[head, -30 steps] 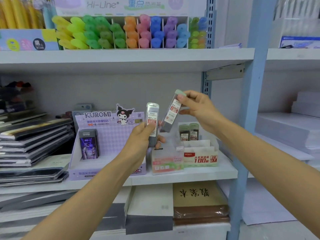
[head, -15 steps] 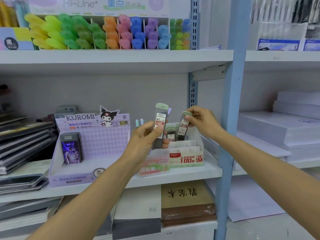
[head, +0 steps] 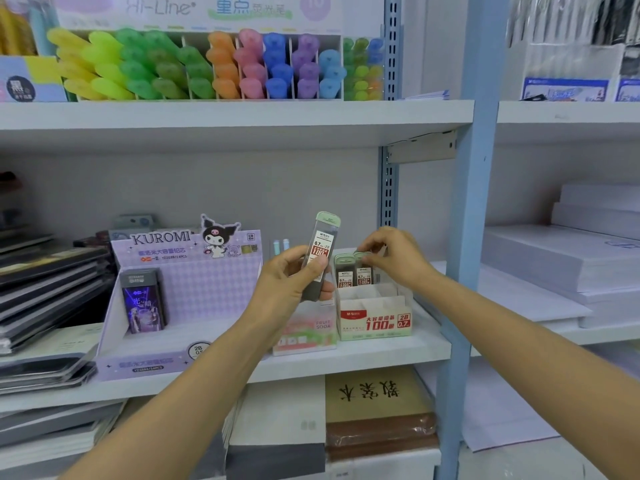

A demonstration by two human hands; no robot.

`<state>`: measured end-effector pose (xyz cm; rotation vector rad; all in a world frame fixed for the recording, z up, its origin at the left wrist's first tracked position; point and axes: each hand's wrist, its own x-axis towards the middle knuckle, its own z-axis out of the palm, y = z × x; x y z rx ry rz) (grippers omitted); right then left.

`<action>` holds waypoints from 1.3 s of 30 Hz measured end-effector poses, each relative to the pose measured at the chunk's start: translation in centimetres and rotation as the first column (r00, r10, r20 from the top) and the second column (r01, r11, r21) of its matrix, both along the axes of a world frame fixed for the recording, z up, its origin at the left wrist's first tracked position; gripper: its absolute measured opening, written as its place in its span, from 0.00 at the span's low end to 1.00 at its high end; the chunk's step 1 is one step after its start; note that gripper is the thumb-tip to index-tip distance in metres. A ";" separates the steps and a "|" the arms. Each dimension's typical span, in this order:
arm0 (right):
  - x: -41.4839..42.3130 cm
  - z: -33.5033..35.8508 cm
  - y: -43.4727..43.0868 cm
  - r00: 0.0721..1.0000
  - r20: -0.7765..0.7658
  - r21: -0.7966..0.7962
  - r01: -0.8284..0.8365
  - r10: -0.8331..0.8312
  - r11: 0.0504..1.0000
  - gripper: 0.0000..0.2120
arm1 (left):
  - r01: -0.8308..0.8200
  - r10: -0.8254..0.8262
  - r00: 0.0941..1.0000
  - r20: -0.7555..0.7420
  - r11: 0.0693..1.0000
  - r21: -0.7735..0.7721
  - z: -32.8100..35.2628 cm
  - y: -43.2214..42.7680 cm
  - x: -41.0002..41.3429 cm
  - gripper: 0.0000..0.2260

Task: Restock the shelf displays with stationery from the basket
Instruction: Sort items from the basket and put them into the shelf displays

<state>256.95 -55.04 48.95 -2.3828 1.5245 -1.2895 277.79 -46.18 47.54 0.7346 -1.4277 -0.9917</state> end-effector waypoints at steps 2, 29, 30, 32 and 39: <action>0.0 0.5 0.2 0.999 -0.011 -0.032 0.036 -0.036 0.999 0.08 | 0.000 0.000 1.000 -0.013 1.000 0.004 0.1 0.0 0.0 0.09; -0.4 0.9 1.7 0.986 0.141 -0.097 -0.078 0.092 0.992 0.11 | -0.141 0.154 0.982 0.106 0.982 -0.123 -0.5 1.1 0.4 0.09; -0.3 0.7 1.5 0.989 0.119 -0.094 -0.076 0.087 0.993 0.11 | -0.138 0.152 0.982 0.110 0.983 -0.123 -0.5 1.1 0.5 0.09; -0.2 0.5 1.0 0.994 0.067 -0.054 -0.080 0.084 0.995 0.11 | -0.134 0.147 0.983 0.108 0.984 -0.119 -0.4 1.0 0.9 0.08; 0.0 -0.4 0.4 1.000 0.006 -0.009 -0.028 0.028 1.000 0.05 | -0.079 0.081 0.996 0.041 0.996 -0.045 -0.1 1.0 1.3 0.06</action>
